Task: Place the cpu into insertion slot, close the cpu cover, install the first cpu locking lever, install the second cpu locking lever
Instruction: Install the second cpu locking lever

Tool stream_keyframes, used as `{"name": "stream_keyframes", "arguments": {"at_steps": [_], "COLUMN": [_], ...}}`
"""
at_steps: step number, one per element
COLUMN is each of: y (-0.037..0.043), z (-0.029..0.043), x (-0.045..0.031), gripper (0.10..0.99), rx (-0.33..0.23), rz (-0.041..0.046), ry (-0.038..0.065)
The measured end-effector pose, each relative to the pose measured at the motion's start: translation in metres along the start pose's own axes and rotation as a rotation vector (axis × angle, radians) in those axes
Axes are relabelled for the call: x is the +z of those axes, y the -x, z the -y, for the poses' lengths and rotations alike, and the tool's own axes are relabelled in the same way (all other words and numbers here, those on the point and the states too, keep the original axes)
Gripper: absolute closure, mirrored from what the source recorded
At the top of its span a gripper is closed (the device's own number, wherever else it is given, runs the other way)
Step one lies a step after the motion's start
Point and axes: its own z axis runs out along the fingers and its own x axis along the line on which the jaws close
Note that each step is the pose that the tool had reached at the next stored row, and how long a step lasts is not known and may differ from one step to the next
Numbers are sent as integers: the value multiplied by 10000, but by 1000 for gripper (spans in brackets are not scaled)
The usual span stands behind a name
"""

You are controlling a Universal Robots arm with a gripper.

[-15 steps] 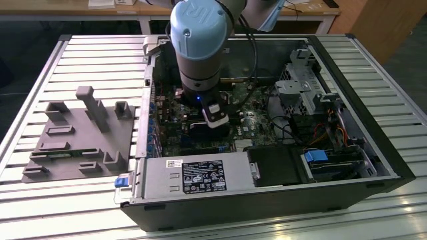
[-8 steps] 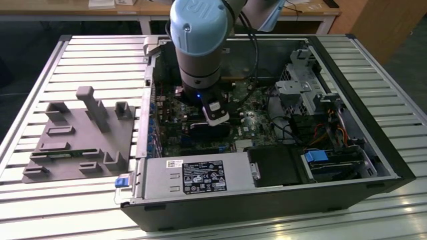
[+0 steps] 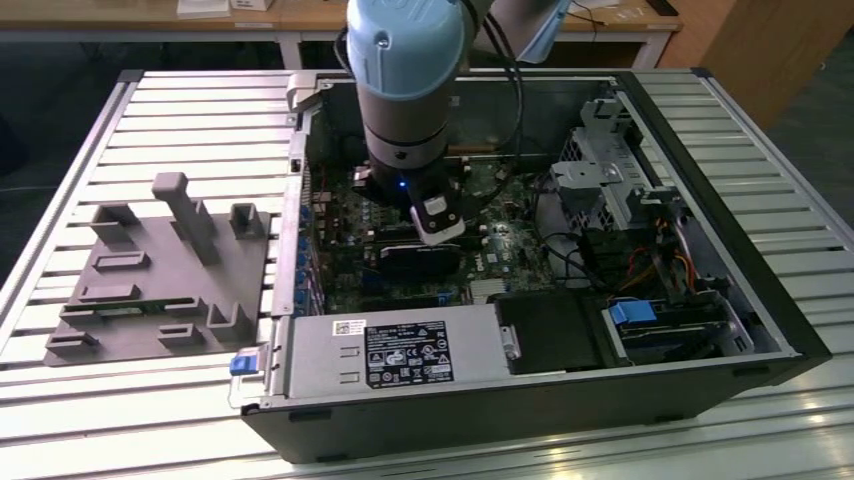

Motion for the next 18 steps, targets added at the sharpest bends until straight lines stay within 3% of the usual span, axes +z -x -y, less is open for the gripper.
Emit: {"name": "stream_keyframes", "arguments": {"at_steps": [9,12,15,18], "y": [288,350,370,374], "z": [-56,-70,-97,-134], "x": [17,21,29,41], "gripper": [984,984,984,984], "rx": [31,41,37,20], "rz": [-93,-125,-94,-32], "ry": [-18,-54,-275,-640]}}
